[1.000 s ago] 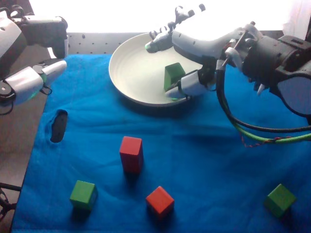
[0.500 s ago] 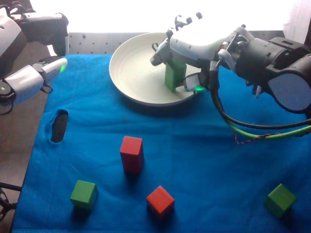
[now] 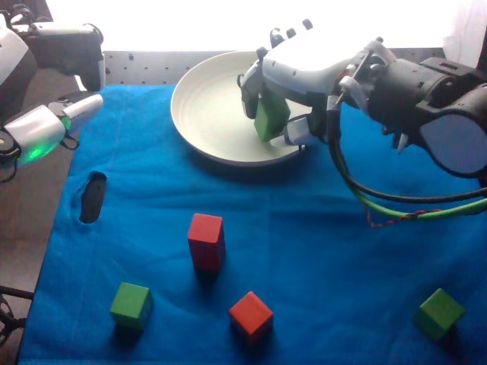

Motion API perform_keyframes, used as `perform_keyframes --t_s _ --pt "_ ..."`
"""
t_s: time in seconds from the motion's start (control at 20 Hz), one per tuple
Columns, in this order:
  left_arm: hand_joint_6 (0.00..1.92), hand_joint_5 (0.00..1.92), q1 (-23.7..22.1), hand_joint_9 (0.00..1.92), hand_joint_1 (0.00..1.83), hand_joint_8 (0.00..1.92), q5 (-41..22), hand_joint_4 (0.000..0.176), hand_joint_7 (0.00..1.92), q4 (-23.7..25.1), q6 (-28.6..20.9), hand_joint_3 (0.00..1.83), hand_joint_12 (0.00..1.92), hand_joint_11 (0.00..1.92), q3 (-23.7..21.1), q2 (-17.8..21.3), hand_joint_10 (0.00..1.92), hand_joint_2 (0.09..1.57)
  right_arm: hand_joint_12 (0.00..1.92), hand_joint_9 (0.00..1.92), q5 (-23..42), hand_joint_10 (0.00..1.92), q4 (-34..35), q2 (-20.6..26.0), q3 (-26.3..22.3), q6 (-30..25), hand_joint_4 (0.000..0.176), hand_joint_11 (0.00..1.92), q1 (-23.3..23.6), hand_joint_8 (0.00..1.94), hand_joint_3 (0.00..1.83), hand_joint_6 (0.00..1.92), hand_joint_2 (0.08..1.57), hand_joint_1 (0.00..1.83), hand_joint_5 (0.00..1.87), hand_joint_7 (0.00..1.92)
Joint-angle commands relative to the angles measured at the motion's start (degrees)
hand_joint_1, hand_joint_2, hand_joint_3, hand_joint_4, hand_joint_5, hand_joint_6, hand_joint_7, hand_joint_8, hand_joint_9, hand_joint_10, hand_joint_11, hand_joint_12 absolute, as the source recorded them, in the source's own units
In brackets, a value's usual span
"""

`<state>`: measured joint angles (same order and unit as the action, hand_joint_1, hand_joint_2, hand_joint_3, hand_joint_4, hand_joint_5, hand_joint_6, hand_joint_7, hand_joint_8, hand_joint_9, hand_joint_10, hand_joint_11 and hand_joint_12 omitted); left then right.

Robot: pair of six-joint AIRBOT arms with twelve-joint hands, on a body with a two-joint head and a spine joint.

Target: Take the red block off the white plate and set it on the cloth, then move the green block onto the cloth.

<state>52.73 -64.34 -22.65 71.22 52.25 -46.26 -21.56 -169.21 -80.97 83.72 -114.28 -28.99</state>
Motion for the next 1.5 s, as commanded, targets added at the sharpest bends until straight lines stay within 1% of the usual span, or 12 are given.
perform_keyframes --t_s 0.0,0.55,0.65,0.7,0.8,1.15,1.2,1.25,1.3,1.35,1.4,1.45 --pt "1.54 0.6 -0.3 0.57 0.79 0.04 -6.89 0.176 0.9 0.56 0.08 0.0 1.41 0.28 0.02 0.29 0.77 1.32 1.43 0.88 -7.98 1.32 -0.5 1.0 -0.24 -0.6 0.0 0.67 1.16 0.98 0.0 1.13 1.14 1.37 0.82 0.95" --pt "1.46 0.66 1.56 0.59 0.84 0.12 -8.24 0.176 0.9 -0.64 0.08 0.0 1.41 0.28 -1.61 1.74 0.79 1.29 1.75 0.81 -24.56 1.48 -3.37 15.02 -15.22 -6.02 0.0 0.77 1.26 1.18 0.0 1.04 1.17 1.37 0.82 0.9" --pt "1.42 0.72 2.13 0.59 1.09 1.45 -8.89 0.027 0.62 -0.88 0.08 0.0 1.4 0.28 -2.0 2.07 0.77 1.29 1.66 0.85 -28.4 1.36 -3.37 18.03 -18.22 -6.02 0.0 0.74 -0.27 1.06 0.0 0.96 1.13 1.38 0.94 0.97" --pt "1.44 0.67 2.76 0.57 0.89 0.94 -9.51 0.146 0.61 -1.2 0.08 0.0 1.38 0.25 -2.23 2.19 0.75 1.29 1.67 0.85 -30.98 1.35 -3.37 19.77 -19.94 -6.02 0.0 0.73 -1.54 1.11 0.0 0.97 1.13 1.38 0.92 0.96" --pt "1.43 0.72 3.8 0.58 1.09 1.46 -10.57 0.03 0.62 -1.79 0.08 0.0 1.36 0.25 -2.73 2.59 0.73 1.29 1.89 0.96 -35.01 1.64 -3.37 22.52 -22.81 -6.03 0.0 0.89 -3.95 1.36 0.01 0.94 1.16 1.28 0.88 0.92" --pt "1.39 0.73 5.75 0.55 1.1 1.58 -12.82 0.001 0.57 -2.53 0.08 0.0 1.44 0.23 -3.55 2.86 0.82 1.3 1.85 0.79 -43.23 1.53 -3.37 27.05 -28.52 -6.49 0.0 0.88 -11.6 1.29 0.01 0.98 1.17 1.36 0.82 0.9" --pt "1.44 0.67 6.08 0.55 0.89 0.98 -13.21 0.141 0.58 -2.63 0.08 0.0 1.41 0.22 -3.67 2.86 0.77 1.29 1.83 0.78 -44.27 1.5 -3.37 27.53 -29.33 -6.71 0.0 0.85 -13.14 1.27 0.01 1.05 1.17 1.37 0.79 0.9" --pt "1.46 0.65 6.32 0.56 0.84 0.67 -13.52 0.169 0.65 -2.72 0.08 0.0 1.39 0.21 -3.77 2.86 0.72 1.29 1.8 0.79 -44.56 1.46 -3.37 27.83 -29.92 -6.71 0.0 0.82 -14.14 1.24 0.0 1.1 1.17 1.37 0.8 0.91" --pt "1.37 0.73 6.62 0.56 1.05 1.4 -13.87 0.035 0.59 -2.84 0.08 0.0 1.45 0.21 -3.86 2.86 0.76 1.3 1.74 0.81 -44.84 1.45 -3.37 28.13 -30.51 -6.71 0.0 0.83 -15.17 1.23 0.0 1.16 1.17 1.37 0.78 0.88" --pt "1.38 0.72 7.0 0.54 1.08 1.56 -14.33 0.01 0.57 -2.99 0.08 0.0 1.48 0.2 -3.99 2.86 0.83 1.31 1.74 0.82 -45.22 1.35 -3.37 28.37 -31.1 -6.71 0.0 0.76 -16.44 1.24 0.0 1.15 1.17 1.46 0.76 0.83" --pt "1.46 0.66 7.43 0.52 0.88 1.02 -14.84 0.143 0.55 -3.15 0.08 0.0 1.48 0.2 -4.13 2.86 0.86 1.3 1.75 0.82 -45.47 1.32 -3.37 28.53 -31.54 -6.71 0.0 0.72 -17.69 1.21 0.0 1.1 1.16 1.48 0.8 0.84" --pt "1.49 0.63 7.77 0.52 0.83 0.75 -15.29 0.169 0.61 -3.28 0.08 0.0 1.47 0.2 -4.25 2.86 0.87 1.31 1.76 0.83 -45.63 1.41 -3.37 28.74 -32.03 -6.71 0.0 0.8 -18.77 1.22 0.0 1.1 1.16 1.39 0.82 0.88"
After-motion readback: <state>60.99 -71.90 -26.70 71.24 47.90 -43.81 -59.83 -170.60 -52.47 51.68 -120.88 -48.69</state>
